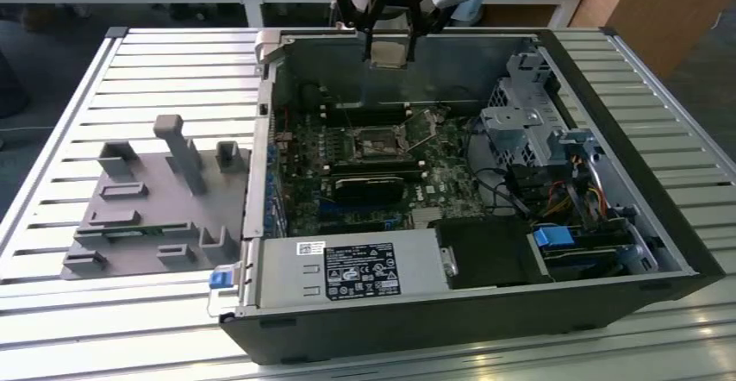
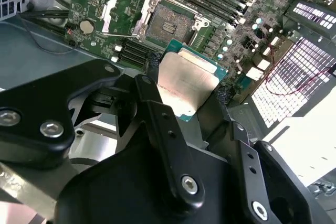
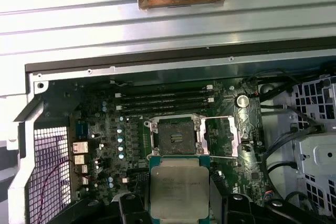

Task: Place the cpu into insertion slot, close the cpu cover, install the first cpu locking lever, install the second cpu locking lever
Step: 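Place the cpu into insertion slot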

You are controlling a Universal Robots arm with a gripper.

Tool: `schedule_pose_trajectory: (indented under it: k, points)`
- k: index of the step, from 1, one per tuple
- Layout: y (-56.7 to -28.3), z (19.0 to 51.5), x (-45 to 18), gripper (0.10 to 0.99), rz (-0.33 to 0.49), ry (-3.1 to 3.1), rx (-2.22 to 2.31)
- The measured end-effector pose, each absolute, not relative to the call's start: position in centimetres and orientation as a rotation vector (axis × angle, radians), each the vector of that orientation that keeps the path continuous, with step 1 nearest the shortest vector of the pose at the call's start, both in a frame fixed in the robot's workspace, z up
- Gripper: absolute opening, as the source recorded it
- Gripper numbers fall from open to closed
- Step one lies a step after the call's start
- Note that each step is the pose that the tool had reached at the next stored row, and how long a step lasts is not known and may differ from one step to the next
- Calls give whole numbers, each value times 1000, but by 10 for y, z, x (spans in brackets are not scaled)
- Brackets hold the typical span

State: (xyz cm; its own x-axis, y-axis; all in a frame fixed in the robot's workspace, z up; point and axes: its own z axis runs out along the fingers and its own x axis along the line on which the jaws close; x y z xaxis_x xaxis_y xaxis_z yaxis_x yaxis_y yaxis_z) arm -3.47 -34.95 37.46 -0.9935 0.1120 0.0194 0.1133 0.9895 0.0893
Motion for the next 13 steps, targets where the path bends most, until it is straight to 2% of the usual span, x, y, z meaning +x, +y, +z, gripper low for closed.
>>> schedule_pose_trajectory:
  k: [13]
  points:
    - [-349,374,-35,541,-142,-3112,-322]
